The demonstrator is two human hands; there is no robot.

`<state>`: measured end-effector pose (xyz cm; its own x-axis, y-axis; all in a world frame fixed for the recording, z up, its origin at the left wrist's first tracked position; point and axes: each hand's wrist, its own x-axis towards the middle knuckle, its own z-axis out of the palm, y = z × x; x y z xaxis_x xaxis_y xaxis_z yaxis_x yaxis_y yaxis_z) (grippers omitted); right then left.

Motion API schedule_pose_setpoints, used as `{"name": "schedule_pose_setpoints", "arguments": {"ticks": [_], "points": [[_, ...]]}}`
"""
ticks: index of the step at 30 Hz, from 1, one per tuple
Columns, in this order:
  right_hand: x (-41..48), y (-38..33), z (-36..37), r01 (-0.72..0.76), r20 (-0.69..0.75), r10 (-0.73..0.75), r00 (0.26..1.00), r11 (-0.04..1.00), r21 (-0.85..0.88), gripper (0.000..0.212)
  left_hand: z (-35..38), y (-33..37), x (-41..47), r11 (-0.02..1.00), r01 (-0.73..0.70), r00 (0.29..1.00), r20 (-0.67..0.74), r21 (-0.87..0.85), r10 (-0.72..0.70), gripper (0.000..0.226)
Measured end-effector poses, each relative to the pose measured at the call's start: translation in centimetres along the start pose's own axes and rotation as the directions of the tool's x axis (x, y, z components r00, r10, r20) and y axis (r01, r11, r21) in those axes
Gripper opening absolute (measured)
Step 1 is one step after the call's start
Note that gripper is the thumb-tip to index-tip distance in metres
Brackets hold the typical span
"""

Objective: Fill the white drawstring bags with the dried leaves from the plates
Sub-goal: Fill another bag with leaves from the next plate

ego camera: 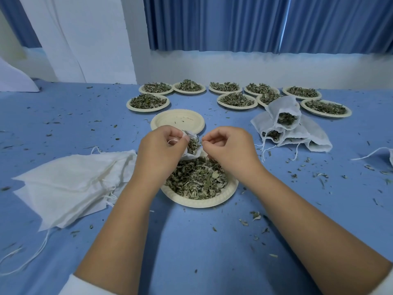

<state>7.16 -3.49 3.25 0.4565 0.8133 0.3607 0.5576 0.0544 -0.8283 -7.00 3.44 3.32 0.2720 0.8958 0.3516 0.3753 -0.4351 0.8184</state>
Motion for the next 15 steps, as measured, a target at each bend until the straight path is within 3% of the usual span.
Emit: {"name": "schedule_pose_setpoints", "arguments": {"ticks": [6,10,15], "points": [[-0.17,-0.29,-0.36,0.150,0.027,-0.149,0.988,0.931,-0.332,0.007,-0.21,0.13,-0.02,1.000,0.003,0.996,-0.092,-0.031,-0.005,0.016],[-0.17,-0.47,-0.59,0.180,0.084,-0.161,0.983,0.916,-0.359,0.007,-0.26,0.16,-0.02,0.999,0.004,0.994,-0.109,-0.052,-0.010,0.017],[-0.47,-0.51,-0.03,0.206,0.123,-0.174,0.977,0.920,-0.335,0.006,0.18,0.20,-0.38,0.994,-0.106,0.994,0.002,0.035,0.106,0.013]]}}
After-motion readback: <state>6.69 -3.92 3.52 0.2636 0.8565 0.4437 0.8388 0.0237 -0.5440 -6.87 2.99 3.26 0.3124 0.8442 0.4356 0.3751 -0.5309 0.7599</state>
